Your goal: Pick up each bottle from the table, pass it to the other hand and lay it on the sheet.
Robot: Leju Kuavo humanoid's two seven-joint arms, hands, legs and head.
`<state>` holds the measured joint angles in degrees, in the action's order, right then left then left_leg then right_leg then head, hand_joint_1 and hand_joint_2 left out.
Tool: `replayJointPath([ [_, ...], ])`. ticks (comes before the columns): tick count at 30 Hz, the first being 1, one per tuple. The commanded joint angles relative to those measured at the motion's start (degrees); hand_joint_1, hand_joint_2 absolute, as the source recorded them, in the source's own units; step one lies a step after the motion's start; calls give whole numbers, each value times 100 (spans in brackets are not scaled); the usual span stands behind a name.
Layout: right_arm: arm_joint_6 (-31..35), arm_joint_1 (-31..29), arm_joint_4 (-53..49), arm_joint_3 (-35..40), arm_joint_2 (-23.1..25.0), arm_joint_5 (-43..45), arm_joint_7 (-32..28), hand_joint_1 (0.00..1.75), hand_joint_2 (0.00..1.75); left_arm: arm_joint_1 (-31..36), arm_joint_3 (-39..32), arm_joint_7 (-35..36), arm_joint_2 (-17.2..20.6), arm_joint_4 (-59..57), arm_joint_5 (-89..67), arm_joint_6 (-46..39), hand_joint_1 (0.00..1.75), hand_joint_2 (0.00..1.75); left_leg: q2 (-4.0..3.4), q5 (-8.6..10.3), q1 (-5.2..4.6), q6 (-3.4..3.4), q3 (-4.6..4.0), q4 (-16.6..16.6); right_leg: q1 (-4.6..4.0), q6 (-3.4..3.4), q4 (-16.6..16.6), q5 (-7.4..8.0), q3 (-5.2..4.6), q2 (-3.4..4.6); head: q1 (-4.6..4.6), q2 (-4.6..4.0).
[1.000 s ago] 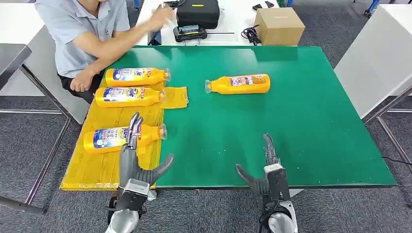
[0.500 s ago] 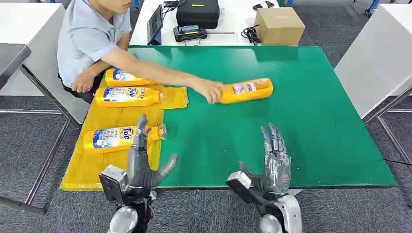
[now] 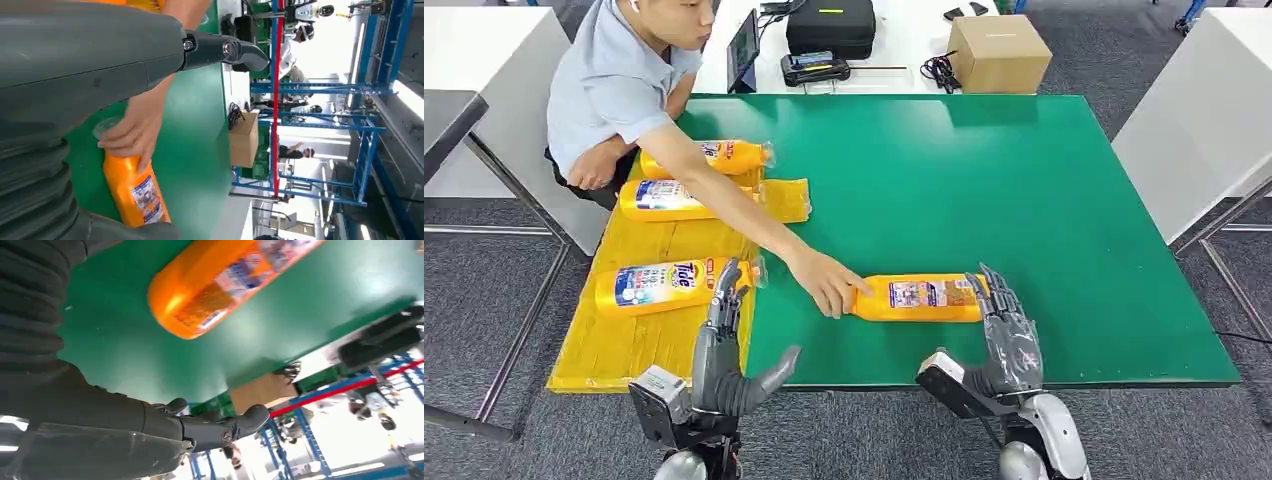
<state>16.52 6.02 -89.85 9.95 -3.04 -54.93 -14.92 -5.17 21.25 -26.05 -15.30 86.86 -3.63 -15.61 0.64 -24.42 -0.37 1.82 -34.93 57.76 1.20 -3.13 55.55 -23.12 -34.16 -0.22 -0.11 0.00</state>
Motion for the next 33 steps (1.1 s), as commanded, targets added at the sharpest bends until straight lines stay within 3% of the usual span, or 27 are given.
replayJointPath([
  [1,-342,-228,527,130,-593,-564,514,0,175,-1,495,481,343,-10,-478,78,0,175,-13,-19,9,-12,38,-1,-10,16,-7,-13,38,8,0,0],
  [11,-1068,-499,865,372,-859,47,565,0,175,126,398,932,278,-213,-202,199,0,175,-13,-11,4,-12,27,-5,-6,15,-9,-5,27,10,-2,0],
  [21,-596,-1486,1950,870,-625,-604,761,0,175,340,448,944,248,-377,-283,216,0,175,-30,-12,11,-14,43,-5,-14,19,-14,-2,40,24,0,0],
  [33,-614,-2187,2743,1426,-340,-807,755,0,175,552,470,904,191,-581,-345,220,0,175,-40,-13,9,-13,39,-1,-11,18,-6,-1,32,33,0,0],
])
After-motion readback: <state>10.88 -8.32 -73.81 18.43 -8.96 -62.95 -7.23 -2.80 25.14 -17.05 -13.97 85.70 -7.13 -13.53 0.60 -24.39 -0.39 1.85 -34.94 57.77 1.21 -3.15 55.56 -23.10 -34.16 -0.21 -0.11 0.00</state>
